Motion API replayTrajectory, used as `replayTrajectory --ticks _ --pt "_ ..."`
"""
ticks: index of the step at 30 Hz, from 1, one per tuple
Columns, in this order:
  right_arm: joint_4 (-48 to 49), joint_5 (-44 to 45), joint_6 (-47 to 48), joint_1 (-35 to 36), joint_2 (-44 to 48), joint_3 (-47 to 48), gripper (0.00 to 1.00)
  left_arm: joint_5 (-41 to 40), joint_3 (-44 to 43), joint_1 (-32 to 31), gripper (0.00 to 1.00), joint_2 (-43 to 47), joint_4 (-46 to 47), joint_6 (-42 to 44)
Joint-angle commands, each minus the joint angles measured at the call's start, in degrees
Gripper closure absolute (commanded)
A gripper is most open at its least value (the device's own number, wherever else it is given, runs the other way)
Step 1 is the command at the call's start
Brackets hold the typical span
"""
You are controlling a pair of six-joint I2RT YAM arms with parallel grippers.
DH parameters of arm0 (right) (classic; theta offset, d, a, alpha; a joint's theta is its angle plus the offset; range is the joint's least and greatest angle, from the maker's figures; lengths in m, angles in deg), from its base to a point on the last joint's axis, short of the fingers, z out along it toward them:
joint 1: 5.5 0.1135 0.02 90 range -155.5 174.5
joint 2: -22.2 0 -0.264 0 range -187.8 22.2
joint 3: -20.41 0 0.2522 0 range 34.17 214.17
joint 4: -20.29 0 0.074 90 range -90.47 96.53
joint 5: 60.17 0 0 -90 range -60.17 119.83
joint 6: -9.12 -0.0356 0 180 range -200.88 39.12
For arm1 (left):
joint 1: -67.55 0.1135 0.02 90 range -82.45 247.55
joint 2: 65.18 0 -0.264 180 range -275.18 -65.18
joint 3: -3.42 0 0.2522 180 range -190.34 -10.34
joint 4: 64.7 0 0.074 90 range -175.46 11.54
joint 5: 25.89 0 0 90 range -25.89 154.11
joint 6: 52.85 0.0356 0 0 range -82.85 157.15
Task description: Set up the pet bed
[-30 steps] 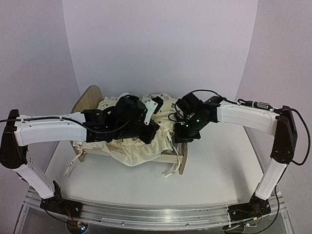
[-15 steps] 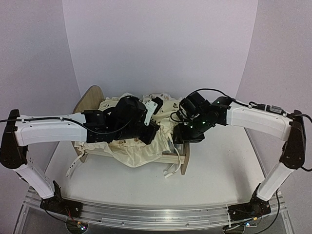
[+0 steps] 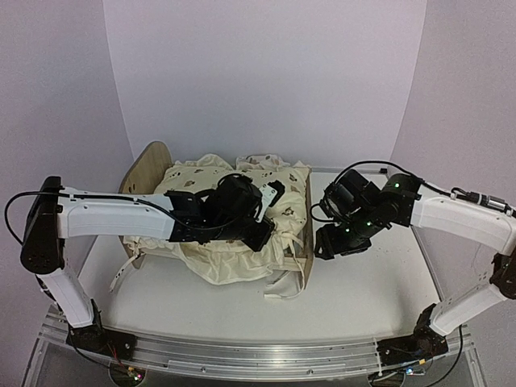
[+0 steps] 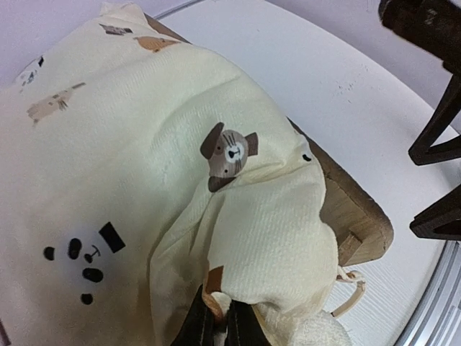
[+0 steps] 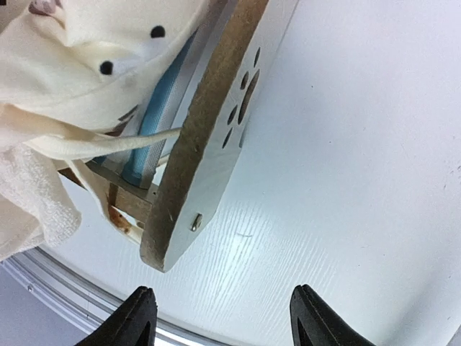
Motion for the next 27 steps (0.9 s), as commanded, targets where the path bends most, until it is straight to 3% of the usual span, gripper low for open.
replayTrajectory --ticks 1,7,13,17,22,27 --pt "3.97 2.73 -1.88 0.88 3.53 -2.89 0.35 1.07 -3.29 0.43 0.93 -2.87 -0.31 -0.52" --pt "6.64 2.75 -1.83 1.70 2.69 -3.90 0.33 2.48 -2.97 0.41 0.81 -3.65 -0.53 -0.84" --pt "8.66 3.32 -1.63 2.97 1.61 -3.67 0.31 5.07 -2.18 0.31 0.50 -1.54 -1.41 -1.05" --pt "9.15 4.68 -1.52 3.22 1.93 -3.55 0.30 6.44 -0.52 0.22 0.38 2.23 -1.44 -1.05" --pt "10.43 6.46 -1.94 3.53 2.98 -4.18 0.29 6.56 0.72 -1.84 0.32 7.08 -3.66 -1.14" --pt "10.92 8.74 -2.17 3.74 4.81 -5.14 0.27 3.73 4.91 -6.00 0.35 11.98 -6.82 -4.08"
